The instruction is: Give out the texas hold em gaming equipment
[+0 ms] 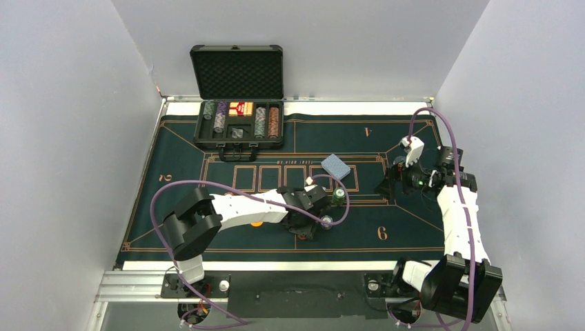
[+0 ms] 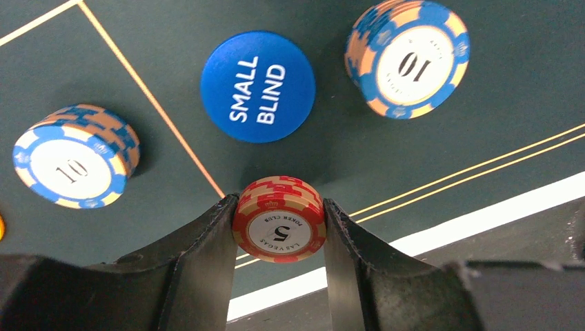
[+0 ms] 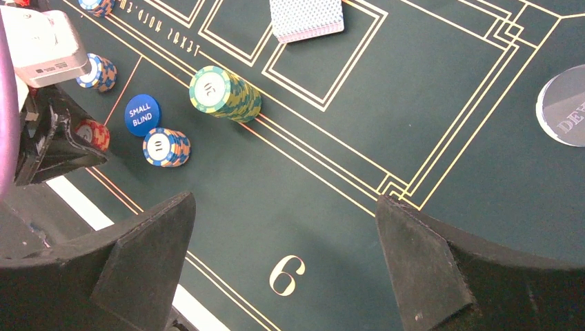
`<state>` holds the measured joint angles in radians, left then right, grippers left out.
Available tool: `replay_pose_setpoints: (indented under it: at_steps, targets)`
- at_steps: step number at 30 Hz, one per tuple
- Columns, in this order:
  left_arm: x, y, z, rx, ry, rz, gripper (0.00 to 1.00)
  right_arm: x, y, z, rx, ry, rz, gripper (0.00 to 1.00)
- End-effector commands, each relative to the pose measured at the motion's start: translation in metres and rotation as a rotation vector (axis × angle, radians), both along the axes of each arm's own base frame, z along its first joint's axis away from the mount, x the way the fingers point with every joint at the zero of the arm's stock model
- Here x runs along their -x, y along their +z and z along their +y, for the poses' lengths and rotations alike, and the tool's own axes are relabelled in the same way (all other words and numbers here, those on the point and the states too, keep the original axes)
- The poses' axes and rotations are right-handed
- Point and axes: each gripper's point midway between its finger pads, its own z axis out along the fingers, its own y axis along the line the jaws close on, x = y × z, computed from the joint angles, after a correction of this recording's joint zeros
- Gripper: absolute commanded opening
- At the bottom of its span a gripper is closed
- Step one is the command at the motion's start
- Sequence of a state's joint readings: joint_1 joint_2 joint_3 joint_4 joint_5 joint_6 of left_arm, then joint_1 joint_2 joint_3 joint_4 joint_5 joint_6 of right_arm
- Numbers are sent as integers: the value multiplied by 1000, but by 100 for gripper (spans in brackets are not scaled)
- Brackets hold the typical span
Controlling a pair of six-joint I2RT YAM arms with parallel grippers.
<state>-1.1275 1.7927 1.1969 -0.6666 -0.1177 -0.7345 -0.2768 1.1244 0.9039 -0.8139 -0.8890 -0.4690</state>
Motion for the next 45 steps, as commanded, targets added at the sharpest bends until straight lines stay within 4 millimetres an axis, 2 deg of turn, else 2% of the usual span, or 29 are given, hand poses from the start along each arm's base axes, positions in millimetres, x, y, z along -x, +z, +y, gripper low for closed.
replay_pose_setpoints:
  at_steps: [1,4,13,17,23,26,30,31,32,33,34,35,36,37,38,39,40,41,42,43,44,45]
  targets:
    - [-11,9,-31,70,13,-48,0,-10,16,3,3,37,-68,100]
    - [-10,5,-32,50,8,-46,0,-10,16,3,4,39,-68,100]
    - [-9,-1,-29,15,8,-44,42,-10,15,3,3,39,-65,100]
    - [-8,1,-30,18,2,-43,54,-10,16,2,4,39,-67,100]
    - [-8,11,-32,37,2,-52,59,-9,16,3,4,41,-68,100]
    - [-11,32,-33,67,2,-81,60,-7,17,4,7,61,-79,100]
    - [-18,73,-28,133,-14,-154,67,3,21,6,30,123,-103,100]
    - [-21,89,-26,165,-13,-187,68,5,23,8,32,138,-114,100]
    - [-24,93,-20,166,-20,-205,70,9,23,10,40,163,-120,100]
    - [-28,110,-16,204,-20,-240,71,11,24,14,49,187,-127,100]
    - [-35,110,-5,195,-25,-261,72,15,20,15,78,214,-120,100]
    - [-41,129,1,246,-18,-300,74,18,20,23,98,266,-120,100]
    - [-50,127,16,237,-14,-309,75,21,15,21,154,282,-100,100]
    - [-57,146,25,292,-1,-347,78,23,15,33,182,338,-98,100]
    - [-70,143,45,285,12,-356,80,22,12,31,226,329,-75,100]
    - [-88,155,70,313,69,-401,85,22,14,45,231,356,-57,100]
    - [-94,161,83,323,51,-424,88,20,12,52,275,368,-47,100]
    - [-111,173,114,333,123,-477,94,14,13,56,278,335,-13,100]
    - [-114,188,131,354,125,-532,96,10,7,60,329,337,8,100]
    - [-128,184,161,330,203,-561,97,5,10,65,334,308,24,100]
    - [-129,194,175,339,209,-612,97,2,3,71,375,316,45,100]
    - [-138,185,202,309,280,-633,97,-2,5,77,379,301,49,100]
